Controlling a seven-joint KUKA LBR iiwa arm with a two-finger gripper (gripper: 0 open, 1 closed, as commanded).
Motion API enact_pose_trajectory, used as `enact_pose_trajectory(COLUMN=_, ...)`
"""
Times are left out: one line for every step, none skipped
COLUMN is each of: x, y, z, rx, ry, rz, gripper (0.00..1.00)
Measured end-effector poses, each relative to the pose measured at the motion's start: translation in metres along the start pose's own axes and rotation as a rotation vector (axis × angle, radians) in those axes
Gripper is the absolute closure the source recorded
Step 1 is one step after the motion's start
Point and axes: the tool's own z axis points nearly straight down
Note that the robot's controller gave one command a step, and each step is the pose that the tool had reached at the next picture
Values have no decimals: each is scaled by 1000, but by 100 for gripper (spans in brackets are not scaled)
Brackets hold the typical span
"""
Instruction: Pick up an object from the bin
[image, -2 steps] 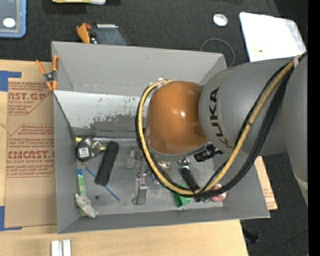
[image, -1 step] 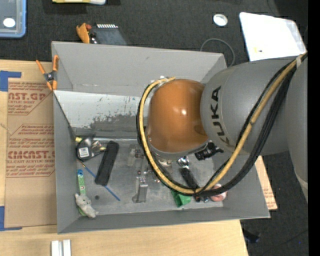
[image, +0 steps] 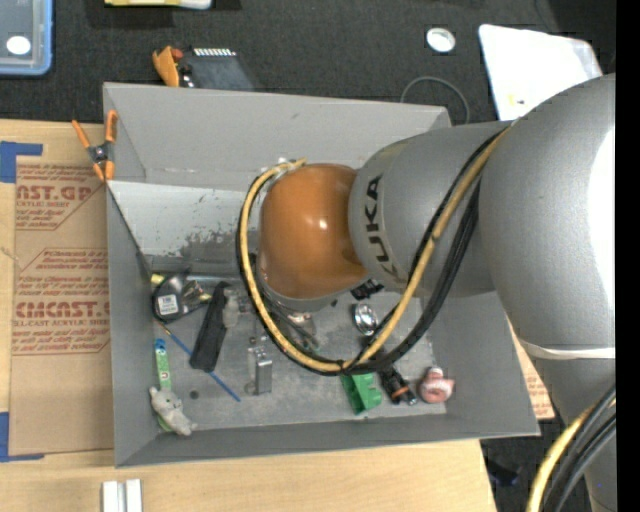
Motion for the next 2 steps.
enact_pose_trajectory(x=-27, y=20, z=-14, rx=-1, ry=1, rz=-377, gripper=0)
enact_pose_trajectory(x=-36, y=30, z=-1, rx=-1, ry=1, rz=-491, gripper=0)
